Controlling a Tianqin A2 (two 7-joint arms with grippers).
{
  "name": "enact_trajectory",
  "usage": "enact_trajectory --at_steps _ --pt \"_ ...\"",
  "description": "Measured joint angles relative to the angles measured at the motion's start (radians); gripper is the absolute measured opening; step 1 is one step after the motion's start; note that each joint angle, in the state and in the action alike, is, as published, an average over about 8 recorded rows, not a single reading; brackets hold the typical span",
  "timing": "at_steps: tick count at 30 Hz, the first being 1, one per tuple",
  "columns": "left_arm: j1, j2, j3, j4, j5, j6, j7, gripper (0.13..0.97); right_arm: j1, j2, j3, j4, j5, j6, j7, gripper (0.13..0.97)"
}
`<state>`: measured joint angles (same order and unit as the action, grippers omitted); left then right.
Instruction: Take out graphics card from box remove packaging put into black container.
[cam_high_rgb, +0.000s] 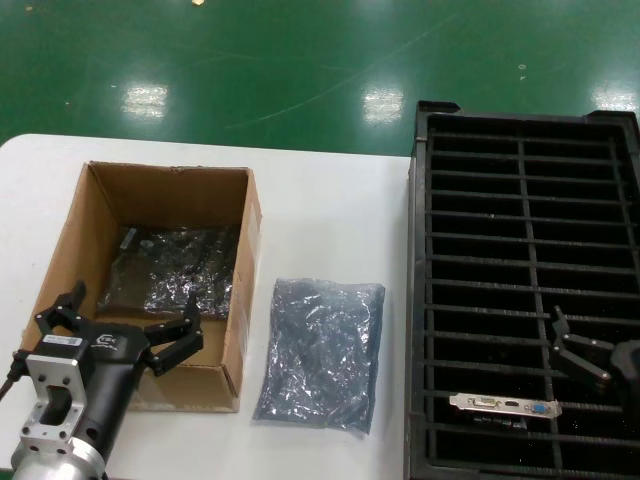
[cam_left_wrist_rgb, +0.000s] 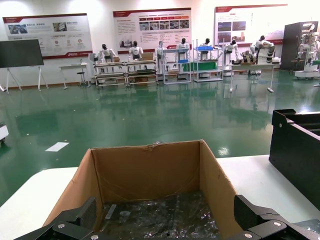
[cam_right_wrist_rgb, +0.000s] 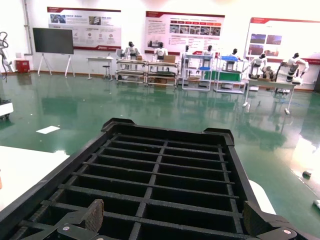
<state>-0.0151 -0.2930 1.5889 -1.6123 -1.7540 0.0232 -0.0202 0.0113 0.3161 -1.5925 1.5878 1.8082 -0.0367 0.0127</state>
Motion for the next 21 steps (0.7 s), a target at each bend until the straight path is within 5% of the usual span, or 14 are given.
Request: enact_trajectory --at_steps 21 --pt "0.0 0.0 0.0 0.0 0.0 0.0 0.0 0.966 0.0 0.0 0.0 0.0 0.0 0.0 0.0 0.966"
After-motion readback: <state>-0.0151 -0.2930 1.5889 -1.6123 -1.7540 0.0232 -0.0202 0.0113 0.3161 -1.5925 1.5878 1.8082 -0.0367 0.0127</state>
